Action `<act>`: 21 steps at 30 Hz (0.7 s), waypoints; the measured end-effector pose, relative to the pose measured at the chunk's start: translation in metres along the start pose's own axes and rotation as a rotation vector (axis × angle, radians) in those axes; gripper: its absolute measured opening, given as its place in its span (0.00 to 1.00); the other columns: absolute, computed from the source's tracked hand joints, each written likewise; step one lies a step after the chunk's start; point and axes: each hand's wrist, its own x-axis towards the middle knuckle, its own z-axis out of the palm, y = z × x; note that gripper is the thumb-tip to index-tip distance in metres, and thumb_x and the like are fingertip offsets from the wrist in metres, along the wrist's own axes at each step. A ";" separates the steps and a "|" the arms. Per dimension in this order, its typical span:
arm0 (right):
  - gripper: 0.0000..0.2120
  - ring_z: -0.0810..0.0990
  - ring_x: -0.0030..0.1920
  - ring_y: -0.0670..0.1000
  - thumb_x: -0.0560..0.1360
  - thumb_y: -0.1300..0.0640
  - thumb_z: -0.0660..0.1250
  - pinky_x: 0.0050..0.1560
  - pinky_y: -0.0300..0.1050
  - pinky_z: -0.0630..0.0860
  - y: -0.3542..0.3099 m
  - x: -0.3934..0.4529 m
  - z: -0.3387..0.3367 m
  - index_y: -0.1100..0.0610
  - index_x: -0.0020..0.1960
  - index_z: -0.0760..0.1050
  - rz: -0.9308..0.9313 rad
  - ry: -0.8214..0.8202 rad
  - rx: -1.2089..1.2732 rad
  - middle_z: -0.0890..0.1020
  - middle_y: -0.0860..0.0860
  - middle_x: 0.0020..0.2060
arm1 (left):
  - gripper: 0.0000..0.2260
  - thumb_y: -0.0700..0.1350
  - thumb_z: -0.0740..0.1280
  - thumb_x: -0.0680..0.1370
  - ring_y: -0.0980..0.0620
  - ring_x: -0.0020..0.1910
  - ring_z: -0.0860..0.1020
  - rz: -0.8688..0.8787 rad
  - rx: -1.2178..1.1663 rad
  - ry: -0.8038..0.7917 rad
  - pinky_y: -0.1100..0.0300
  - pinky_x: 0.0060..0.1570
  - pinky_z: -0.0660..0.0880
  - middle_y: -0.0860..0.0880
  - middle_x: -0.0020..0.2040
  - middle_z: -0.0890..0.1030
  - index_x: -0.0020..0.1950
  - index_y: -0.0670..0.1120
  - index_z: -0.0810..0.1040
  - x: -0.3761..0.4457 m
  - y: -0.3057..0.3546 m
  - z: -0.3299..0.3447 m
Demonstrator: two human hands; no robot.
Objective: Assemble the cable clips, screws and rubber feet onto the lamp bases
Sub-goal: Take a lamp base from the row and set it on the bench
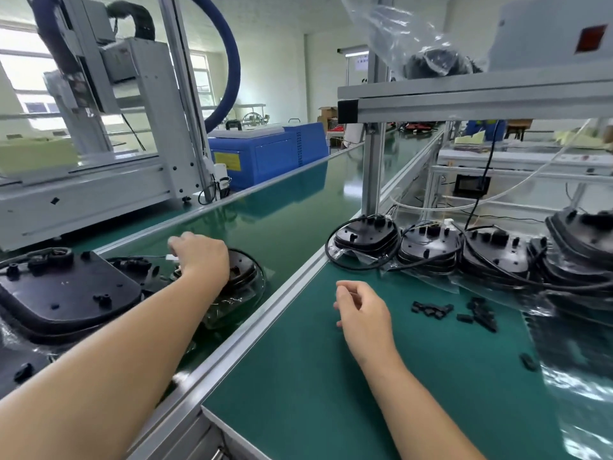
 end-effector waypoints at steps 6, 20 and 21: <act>0.08 0.82 0.46 0.43 0.79 0.57 0.62 0.50 0.49 0.80 -0.014 0.004 -0.059 0.46 0.48 0.77 -0.058 0.108 0.000 0.83 0.45 0.43 | 0.12 0.46 0.61 0.77 0.42 0.59 0.74 0.196 -0.384 0.079 0.50 0.56 0.69 0.43 0.57 0.79 0.56 0.44 0.77 0.006 0.068 -0.044; 0.12 0.80 0.39 0.40 0.79 0.59 0.60 0.34 0.35 0.73 0.004 -0.016 -0.235 0.44 0.48 0.78 -0.111 0.656 -0.092 0.82 0.38 0.41 | 0.17 0.50 0.61 0.78 0.37 0.61 0.72 0.135 -1.141 0.014 0.46 0.58 0.70 0.39 0.61 0.75 0.64 0.43 0.74 -0.014 0.254 -0.103; 0.12 0.80 0.39 0.40 0.79 0.59 0.60 0.33 0.33 0.73 0.005 -0.014 -0.239 0.45 0.48 0.78 -0.117 0.685 -0.084 0.82 0.38 0.41 | 0.13 0.48 0.61 0.78 0.39 0.54 0.76 0.271 -1.240 0.077 0.50 0.52 0.73 0.40 0.54 0.79 0.58 0.43 0.78 -0.023 0.264 -0.117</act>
